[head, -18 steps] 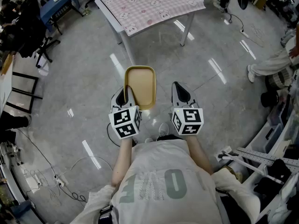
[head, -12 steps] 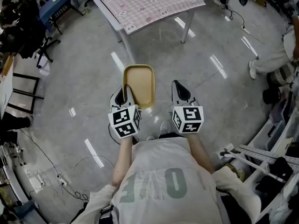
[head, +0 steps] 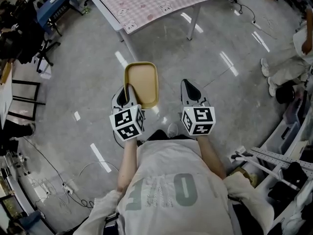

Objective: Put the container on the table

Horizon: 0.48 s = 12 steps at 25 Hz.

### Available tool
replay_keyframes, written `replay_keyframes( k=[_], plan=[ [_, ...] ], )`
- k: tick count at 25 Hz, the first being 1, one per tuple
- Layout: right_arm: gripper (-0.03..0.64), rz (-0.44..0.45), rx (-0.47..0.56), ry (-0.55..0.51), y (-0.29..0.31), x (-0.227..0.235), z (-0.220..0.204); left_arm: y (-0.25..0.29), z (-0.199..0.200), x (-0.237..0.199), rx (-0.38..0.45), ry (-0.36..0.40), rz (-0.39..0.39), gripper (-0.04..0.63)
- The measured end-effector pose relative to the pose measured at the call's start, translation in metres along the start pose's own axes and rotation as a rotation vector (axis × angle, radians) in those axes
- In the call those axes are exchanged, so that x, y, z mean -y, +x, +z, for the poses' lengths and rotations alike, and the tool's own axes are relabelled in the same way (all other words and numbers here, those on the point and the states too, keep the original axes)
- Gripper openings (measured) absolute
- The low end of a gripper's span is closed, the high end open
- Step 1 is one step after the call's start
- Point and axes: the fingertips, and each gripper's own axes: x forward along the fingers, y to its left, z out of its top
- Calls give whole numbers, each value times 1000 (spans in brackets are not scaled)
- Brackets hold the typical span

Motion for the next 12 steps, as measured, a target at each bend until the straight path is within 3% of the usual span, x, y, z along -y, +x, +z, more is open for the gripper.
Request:
replay_keyframes(
  k=[12],
  plan=[
    [29, 11, -13, 14, 17, 27, -1, 21, 19, -17, 39, -12, 89, 29]
  ],
)
